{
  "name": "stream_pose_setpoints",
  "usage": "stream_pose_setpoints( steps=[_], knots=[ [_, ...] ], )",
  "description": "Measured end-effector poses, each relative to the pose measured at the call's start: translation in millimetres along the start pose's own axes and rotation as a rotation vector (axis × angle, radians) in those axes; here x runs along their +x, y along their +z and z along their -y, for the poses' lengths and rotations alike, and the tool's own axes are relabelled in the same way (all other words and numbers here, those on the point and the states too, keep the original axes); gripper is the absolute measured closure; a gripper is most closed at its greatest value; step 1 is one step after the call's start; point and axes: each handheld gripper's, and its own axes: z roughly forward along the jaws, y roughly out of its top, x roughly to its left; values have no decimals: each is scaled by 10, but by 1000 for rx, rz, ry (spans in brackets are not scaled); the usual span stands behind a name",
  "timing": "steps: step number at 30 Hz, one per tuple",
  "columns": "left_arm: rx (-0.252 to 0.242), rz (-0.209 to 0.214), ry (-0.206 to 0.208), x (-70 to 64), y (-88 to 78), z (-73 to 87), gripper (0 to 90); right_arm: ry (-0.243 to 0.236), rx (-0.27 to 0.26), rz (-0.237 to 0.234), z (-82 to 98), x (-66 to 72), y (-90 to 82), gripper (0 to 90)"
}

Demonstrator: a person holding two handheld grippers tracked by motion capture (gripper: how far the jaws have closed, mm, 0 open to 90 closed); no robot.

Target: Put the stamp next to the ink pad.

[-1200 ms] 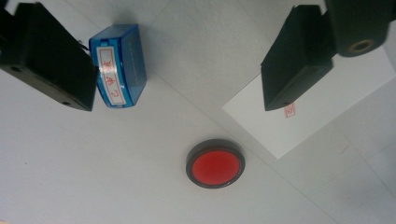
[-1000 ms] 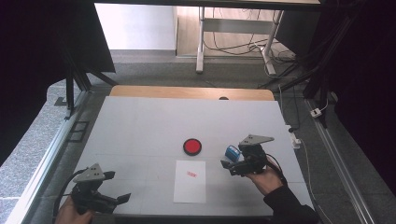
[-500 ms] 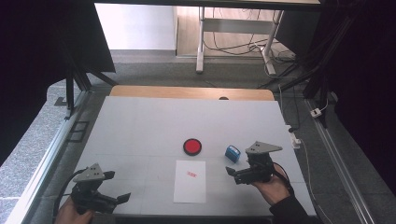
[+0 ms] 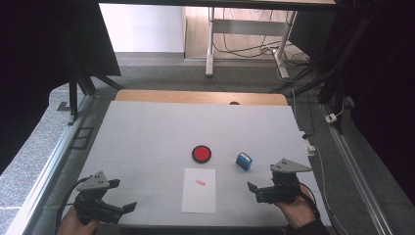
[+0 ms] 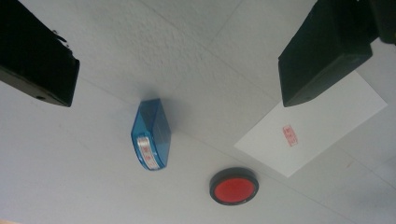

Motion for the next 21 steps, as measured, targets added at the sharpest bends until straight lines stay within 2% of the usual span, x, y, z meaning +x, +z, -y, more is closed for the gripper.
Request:
stream_pose_setpoints(
  steps=[10,14,21],
  knots=[
    [6,-11,-4,2,-2,5,0,44,52,30,233,-15,-149,0],
    [11,-13,-6,3,2,4,0,37,87,41,290,-4,-183,0],
    [14,-10,-8,6,10,-5,0,40,92,45,311,6,-199,0]
  ],
)
